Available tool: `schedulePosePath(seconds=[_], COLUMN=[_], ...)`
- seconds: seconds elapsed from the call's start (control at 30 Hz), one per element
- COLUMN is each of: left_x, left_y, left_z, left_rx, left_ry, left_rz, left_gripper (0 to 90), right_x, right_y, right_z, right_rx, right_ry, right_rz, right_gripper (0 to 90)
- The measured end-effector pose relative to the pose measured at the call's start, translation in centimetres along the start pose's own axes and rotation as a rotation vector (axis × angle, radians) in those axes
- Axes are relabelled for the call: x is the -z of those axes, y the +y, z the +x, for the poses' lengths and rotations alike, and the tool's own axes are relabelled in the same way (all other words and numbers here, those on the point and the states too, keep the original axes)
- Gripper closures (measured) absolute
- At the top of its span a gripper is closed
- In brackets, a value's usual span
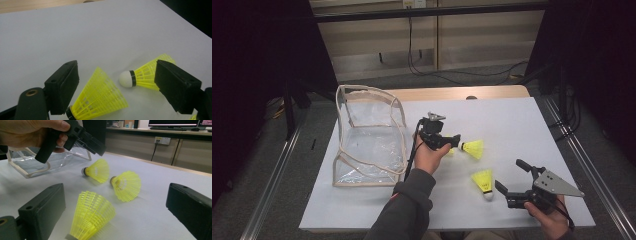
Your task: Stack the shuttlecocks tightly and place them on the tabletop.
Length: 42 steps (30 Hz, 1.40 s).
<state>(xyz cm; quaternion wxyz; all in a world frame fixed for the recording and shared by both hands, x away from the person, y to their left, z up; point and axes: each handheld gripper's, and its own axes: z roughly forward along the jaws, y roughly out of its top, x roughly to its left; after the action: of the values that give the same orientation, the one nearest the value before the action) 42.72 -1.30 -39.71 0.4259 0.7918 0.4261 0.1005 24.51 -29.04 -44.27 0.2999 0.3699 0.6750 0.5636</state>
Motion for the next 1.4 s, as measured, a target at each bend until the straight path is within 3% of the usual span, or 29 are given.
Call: schedulePosePath(seconds=[0.37,0.67,0.87,1.4], left_x=[0.6,1.0,1.3,2.1], left_y=[-0.4,-1.2,-1.7,-2.9], left_z=[-0.5,-0.6,-0.6,-1.5], left_rx=[0.006,0.013,0.005,-0.044], left_ry=[-0.033,-0.051,-0.074,-0.115], left_rz=[0.026,0.018,0.013,-0.02], left_gripper=[14.3,12.0,6.9,4.7], right_x=[0.0,0.0,0.0,-0.1], right_y=[0.0,0.0,0.0,-0.1], right_z=[0.0,0.0,0.0,-0.1], right_rx=[0.002,0.002,0.003,-0.003], right_ry=[0.003,0.003,0.003,-0.009], right_rz=[0.002,0.004,0.002,0.019], right_gripper=[1.8,1.8,1.8,1.8])
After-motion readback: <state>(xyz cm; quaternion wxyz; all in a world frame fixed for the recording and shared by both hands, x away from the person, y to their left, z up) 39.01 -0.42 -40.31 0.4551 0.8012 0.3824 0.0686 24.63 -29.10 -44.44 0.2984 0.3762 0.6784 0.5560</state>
